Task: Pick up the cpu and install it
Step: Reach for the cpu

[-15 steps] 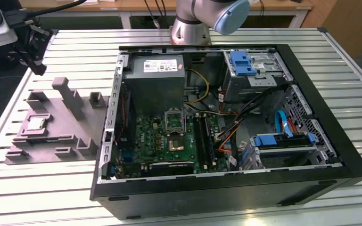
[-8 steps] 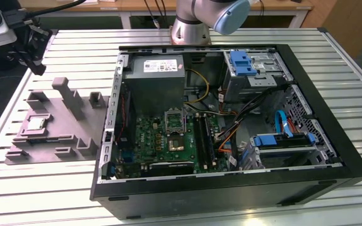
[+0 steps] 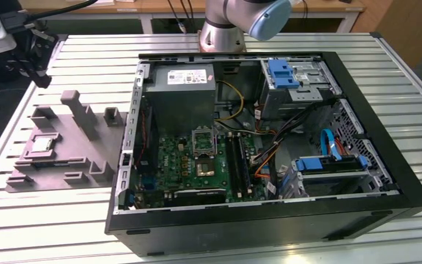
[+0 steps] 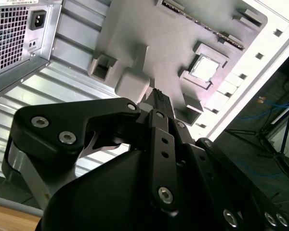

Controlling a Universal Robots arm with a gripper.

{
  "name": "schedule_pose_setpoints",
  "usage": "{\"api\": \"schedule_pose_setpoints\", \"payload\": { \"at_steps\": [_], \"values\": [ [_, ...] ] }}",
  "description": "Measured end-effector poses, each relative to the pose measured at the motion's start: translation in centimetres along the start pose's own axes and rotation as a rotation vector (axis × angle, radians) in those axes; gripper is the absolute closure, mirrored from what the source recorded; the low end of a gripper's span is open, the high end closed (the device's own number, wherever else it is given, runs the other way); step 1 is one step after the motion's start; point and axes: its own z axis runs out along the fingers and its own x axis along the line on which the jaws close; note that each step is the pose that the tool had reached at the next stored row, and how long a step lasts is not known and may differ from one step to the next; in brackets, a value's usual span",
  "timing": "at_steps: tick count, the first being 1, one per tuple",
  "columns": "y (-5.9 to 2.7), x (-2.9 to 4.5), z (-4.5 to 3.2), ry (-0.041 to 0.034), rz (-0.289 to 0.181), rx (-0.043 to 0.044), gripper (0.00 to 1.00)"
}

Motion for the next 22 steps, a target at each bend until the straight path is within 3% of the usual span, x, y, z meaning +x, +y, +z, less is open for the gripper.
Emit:
{"api": "schedule_pose_setpoints", "payload": {
  "at_steps": [22],
  "values": [
    [-0.10,1.37,0.03,0.0000,0.000,0.0000,0.89]
  ]
}}
